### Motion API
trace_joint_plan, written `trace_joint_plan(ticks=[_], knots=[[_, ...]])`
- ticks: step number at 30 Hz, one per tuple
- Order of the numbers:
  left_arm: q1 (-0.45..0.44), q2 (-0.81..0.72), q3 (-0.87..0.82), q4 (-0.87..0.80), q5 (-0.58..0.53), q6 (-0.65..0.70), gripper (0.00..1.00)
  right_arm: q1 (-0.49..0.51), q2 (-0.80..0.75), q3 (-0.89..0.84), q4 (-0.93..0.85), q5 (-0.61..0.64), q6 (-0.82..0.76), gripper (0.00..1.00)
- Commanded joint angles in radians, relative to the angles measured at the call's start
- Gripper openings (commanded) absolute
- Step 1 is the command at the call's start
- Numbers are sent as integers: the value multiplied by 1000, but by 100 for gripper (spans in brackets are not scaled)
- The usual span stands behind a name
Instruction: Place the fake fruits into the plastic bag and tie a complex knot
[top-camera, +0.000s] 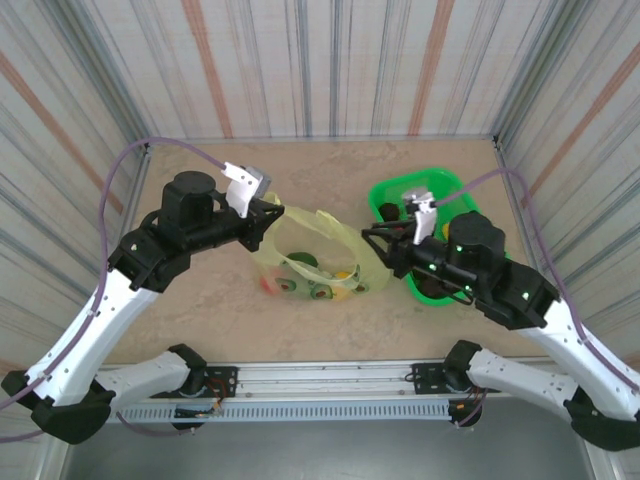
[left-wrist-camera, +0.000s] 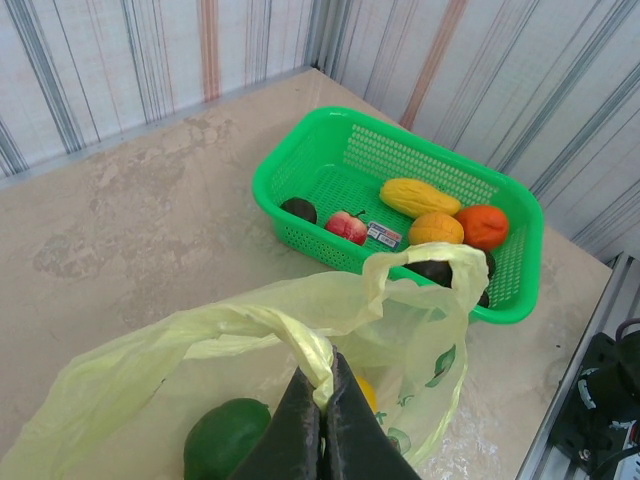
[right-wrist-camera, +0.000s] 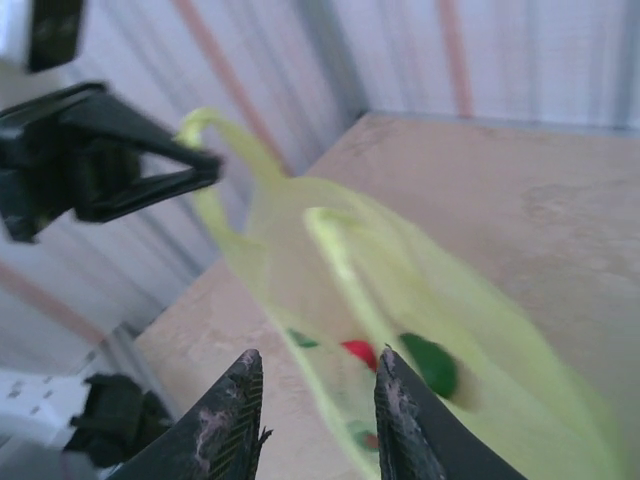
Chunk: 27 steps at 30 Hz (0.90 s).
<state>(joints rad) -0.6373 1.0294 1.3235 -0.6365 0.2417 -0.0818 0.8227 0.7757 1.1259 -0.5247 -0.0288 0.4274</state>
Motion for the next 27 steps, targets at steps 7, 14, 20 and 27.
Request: trace_joint_plan(ticks=[7,14,20,27], knots=[[-9,-6,9,-17,8,-1,0,-457,5,-123,-247,-92,155,33],[-9,0,3,-17,9,2,0,-536,207,-157,-316,-64,370,44],[-9,20,6,-11,18,0,0,-569,399,-126,-251,-22,314,51],[-10,38,22,-15,24,8,0,-604,627,-27,-169,-35,310,65]])
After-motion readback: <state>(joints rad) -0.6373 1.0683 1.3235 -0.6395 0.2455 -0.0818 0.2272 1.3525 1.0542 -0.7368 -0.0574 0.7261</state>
